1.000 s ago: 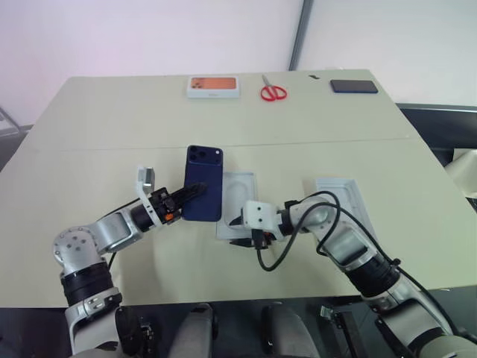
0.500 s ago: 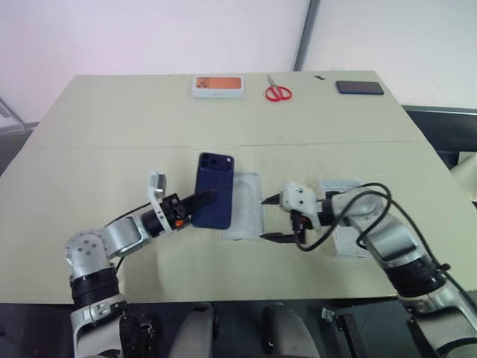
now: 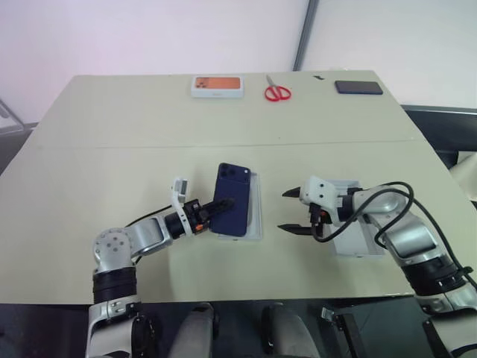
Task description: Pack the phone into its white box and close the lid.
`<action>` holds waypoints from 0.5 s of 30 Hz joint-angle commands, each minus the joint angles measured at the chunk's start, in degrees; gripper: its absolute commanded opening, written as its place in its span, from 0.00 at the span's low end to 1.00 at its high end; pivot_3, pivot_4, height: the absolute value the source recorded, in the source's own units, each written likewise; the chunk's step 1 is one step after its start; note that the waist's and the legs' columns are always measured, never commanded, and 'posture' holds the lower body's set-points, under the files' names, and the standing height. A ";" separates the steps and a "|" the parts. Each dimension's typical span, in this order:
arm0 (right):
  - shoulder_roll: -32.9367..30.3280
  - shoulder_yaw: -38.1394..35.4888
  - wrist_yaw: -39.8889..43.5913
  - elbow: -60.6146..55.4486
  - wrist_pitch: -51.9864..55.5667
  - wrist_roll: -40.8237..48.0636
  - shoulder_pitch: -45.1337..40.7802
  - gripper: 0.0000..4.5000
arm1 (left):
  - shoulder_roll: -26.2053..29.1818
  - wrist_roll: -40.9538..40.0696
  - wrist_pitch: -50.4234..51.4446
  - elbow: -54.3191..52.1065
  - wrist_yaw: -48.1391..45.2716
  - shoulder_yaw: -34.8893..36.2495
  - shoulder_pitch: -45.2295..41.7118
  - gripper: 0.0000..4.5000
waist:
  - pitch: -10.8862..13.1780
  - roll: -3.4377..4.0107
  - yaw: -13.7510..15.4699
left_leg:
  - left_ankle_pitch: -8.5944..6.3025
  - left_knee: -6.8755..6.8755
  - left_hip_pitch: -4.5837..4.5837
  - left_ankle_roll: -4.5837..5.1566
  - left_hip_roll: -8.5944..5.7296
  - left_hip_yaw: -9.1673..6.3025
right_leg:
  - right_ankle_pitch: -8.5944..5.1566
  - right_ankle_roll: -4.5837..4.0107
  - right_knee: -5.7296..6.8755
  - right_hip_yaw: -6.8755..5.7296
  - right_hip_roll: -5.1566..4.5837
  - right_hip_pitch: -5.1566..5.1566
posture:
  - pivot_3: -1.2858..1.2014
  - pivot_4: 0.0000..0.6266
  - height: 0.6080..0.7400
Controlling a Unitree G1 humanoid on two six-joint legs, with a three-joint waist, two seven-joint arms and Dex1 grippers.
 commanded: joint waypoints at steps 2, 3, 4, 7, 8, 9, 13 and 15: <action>0.62 -0.26 -0.76 0.54 -1.96 -0.40 -1.01 1.00 | -0.76 -0.17 -1.11 -1.25 -0.06 -0.91 -0.50 0.51 | 0.00 0.00 0.05 | 0.00 0.00 0.00 0.00 0.00 0.00 | 0.00 0.00 -0.01 0.00 -0.01 0.00 | 0.52 0.24 1.00; 0.76 -0.20 -0.83 0.59 -1.96 -0.31 -1.09 1.00 | -0.69 0.15 -1.02 -1.65 -0.30 -1.46 -0.44 0.63 | 0.00 0.00 0.06 | 0.00 0.00 0.00 0.00 0.00 0.00 | 0.00 0.00 -0.01 0.00 -0.01 0.01 | 0.52 0.24 1.00; 0.87 -0.15 -0.88 0.60 -1.92 -0.25 -1.17 1.00 | -0.35 0.98 -1.29 -2.55 -0.92 -2.42 -0.21 0.74 | 0.00 0.00 0.09 | 0.00 0.01 0.01 0.00 0.00 0.00 | 0.00 0.00 -0.01 0.00 -0.01 0.04 | 0.52 0.24 1.00; 1.19 0.03 -1.04 0.85 -1.98 -0.31 -1.53 1.00 | 0.41 0.87 -0.82 -3.54 -1.29 -2.99 -0.21 0.84 | -0.02 0.02 0.15 | 0.00 0.05 0.04 0.00 0.00 0.00 | 0.00 0.00 -0.02 -0.02 -0.02 0.12 | 0.52 0.24 1.00; 1.32 0.06 -1.07 1.04 -2.01 -0.35 -1.69 1.00 | 0.74 0.88 -0.89 -3.90 -1.29 -3.10 -0.39 0.84 | -0.01 0.02 0.11 | 0.00 0.05 0.05 0.00 -0.01 0.01 | 0.00 0.00 -0.02 -0.02 -0.02 0.13 | 0.52 0.24 1.00; 1.48 0.14 -1.09 1.26 -2.08 -0.44 -1.86 1.00 | 0.99 0.62 -0.71 -3.85 -0.95 -2.91 -0.75 0.84 | -0.01 0.02 0.09 | 0.00 0.05 0.04 0.00 0.00 0.00 | 0.00 0.00 -0.02 -0.02 -0.02 0.12 | 0.52 0.24 1.00; 2.35 0.62 -1.19 1.99 -2.33 -0.74 -2.76 1.00 | 1.68 -0.31 0.54 -3.97 1.35 -2.30 -1.97 0.84 | -0.01 0.02 0.08 | 0.00 0.04 0.04 0.00 0.00 -0.01 | 0.00 0.00 -0.02 -0.03 -0.01 0.12 | 0.52 0.24 1.00; 2.75 0.70 -1.21 2.35 -2.52 -0.97 -3.14 1.00 | 1.54 -0.97 0.64 -4.07 2.68 -1.53 -2.38 0.84 | -0.01 0.02 0.07 | 0.00 0.04 0.04 0.00 0.00 -0.01 | 0.00 0.00 -0.02 -0.03 -0.01 0.12 | 0.52 0.24 1.00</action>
